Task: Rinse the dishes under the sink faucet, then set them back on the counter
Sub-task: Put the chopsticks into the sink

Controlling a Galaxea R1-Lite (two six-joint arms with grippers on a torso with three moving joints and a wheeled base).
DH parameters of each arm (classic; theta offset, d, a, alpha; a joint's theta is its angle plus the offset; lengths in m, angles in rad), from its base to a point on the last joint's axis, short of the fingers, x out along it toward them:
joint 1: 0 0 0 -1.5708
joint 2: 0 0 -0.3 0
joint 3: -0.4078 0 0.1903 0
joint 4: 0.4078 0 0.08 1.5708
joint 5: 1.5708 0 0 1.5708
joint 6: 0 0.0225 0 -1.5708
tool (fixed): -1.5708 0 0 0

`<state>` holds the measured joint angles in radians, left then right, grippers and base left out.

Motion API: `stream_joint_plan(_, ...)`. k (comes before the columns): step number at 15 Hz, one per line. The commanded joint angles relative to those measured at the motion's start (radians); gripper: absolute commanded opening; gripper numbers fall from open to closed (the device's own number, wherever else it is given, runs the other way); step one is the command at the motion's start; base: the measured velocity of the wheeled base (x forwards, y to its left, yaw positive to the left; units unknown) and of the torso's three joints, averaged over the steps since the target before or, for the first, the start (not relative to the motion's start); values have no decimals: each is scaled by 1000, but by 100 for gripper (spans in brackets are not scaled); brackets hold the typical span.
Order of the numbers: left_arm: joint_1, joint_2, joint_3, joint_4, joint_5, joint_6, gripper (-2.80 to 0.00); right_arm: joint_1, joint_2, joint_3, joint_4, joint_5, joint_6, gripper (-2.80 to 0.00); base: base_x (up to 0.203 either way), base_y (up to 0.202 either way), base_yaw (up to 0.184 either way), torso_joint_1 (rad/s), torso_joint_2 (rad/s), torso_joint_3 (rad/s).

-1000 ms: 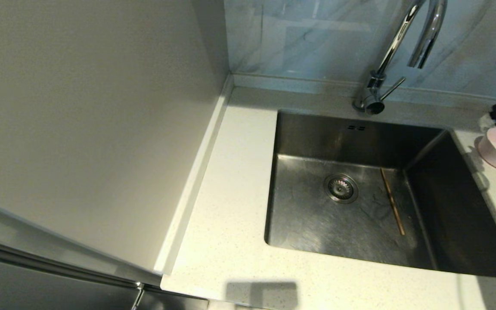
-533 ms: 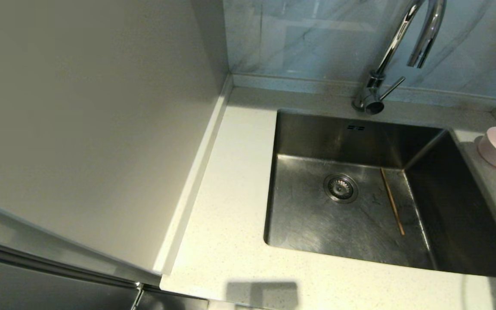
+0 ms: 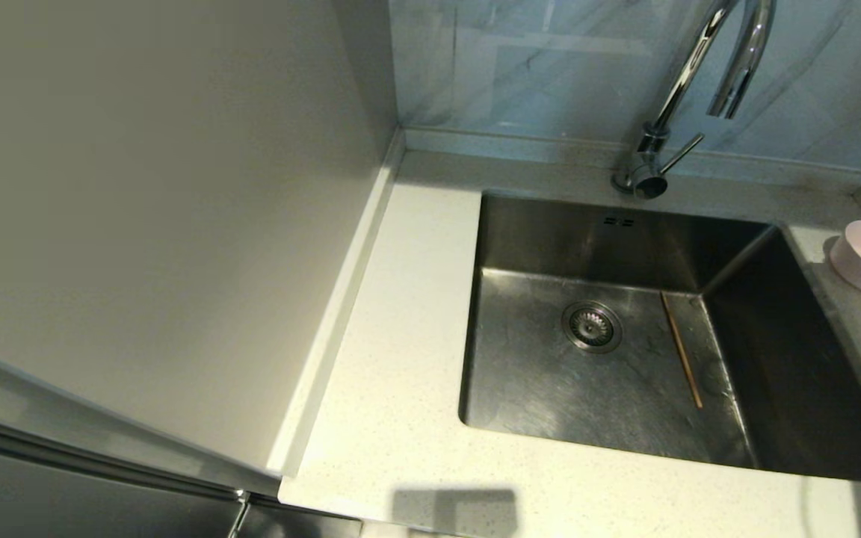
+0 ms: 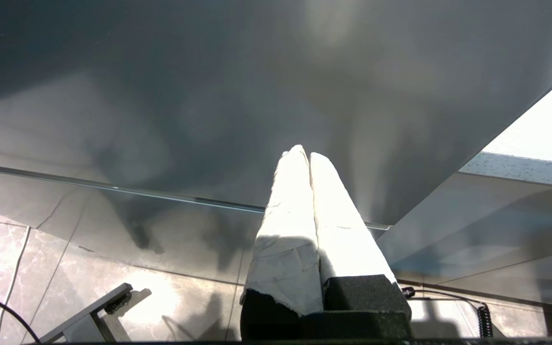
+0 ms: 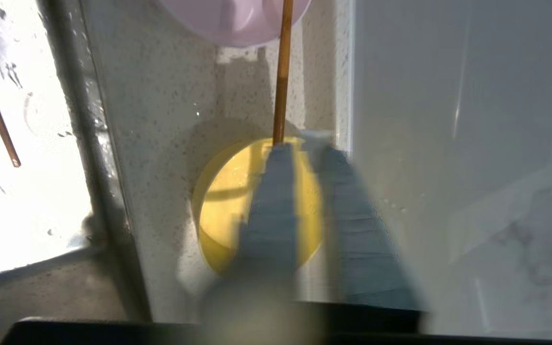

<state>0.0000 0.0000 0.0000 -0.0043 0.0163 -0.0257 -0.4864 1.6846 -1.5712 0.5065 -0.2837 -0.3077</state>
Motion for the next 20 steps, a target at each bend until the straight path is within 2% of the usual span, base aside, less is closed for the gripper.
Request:
stream_joint_plan(1, 0, -3, 0, 0, 1, 0, -280, 0, 7, 27, -19, -2, -2, 0, 0, 0, 0, 0, 0, 0)
stream_joint_plan(12, 0, -3, 0, 0, 1, 0, -280, -2, 72, 71, -31, -2, 1, 0, 0, 0, 0, 0, 0, 0)
stream_joint_plan(20, 0, -3, 0, 0, 1, 0, -280, -1, 187, -3, -84, -3, 19, 0, 0, 0, 0, 0, 0, 0)
